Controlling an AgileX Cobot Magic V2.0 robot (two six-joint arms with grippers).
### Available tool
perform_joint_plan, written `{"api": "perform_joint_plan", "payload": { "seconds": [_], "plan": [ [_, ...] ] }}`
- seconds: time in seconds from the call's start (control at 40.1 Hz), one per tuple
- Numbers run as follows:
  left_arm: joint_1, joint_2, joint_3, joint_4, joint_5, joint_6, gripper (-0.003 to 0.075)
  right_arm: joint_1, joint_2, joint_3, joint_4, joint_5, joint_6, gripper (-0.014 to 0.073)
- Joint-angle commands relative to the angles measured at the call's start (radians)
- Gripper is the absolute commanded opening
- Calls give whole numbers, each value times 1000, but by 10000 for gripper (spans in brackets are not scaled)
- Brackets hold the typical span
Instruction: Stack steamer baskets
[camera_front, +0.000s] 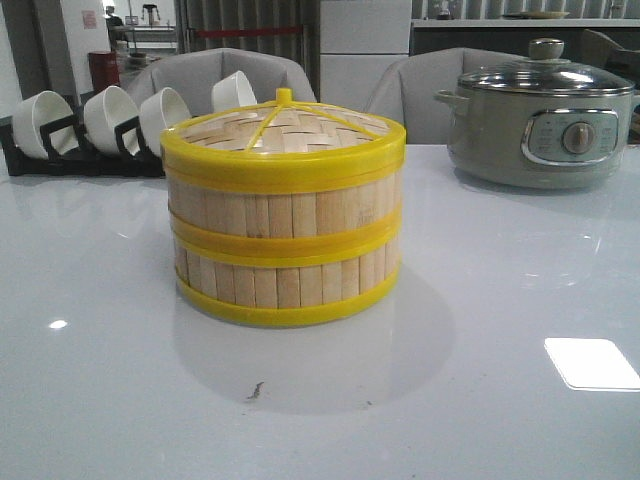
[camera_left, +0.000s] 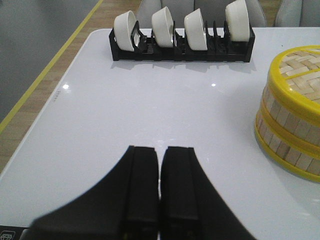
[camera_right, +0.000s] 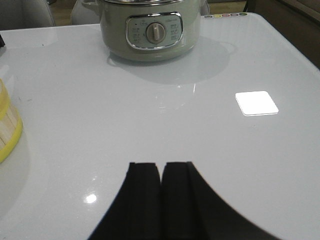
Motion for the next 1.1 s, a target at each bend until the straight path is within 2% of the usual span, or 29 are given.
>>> {"api": "perform_joint_plan", "payload": {
  "seconds": [0.0,0.125,0.249,0.374,0.449,0.673,0.898,1.047,1.072],
  "plan": [
    [-7,10,-25,11,-88,-10,99,-6,5,-28,-8,-82,-13,63],
    [-5,7,-19,-31,-203,-12,99,-6,5,-28,-8,-82,-13,63],
    [-5,-15,76,-79,-482,-12,99,-6,5,-28,-8,-82,-13,63],
    [-1,-26,264,-115,-790,-12,99,-6,5,-28,-8,-82,-13,63],
    [6,-39,363,-167,-903,-12,99,-6,5,-28,-8,-82,-13,63],
    [48,-132,499,-208,-918,-12,99,-6,5,-28,-8,-82,-13,63],
    [144,-288,612,-211,-920,-12,99,-6,5,-28,-8,-82,-13,63],
    [147,-384,675,-211,-918,-12,99,-6,5,-28,-8,-82,-13,63],
    [147,-388,675,-211,-883,-12,99,-6,5,-28,-8,-82,-13,63]
  ]
}}
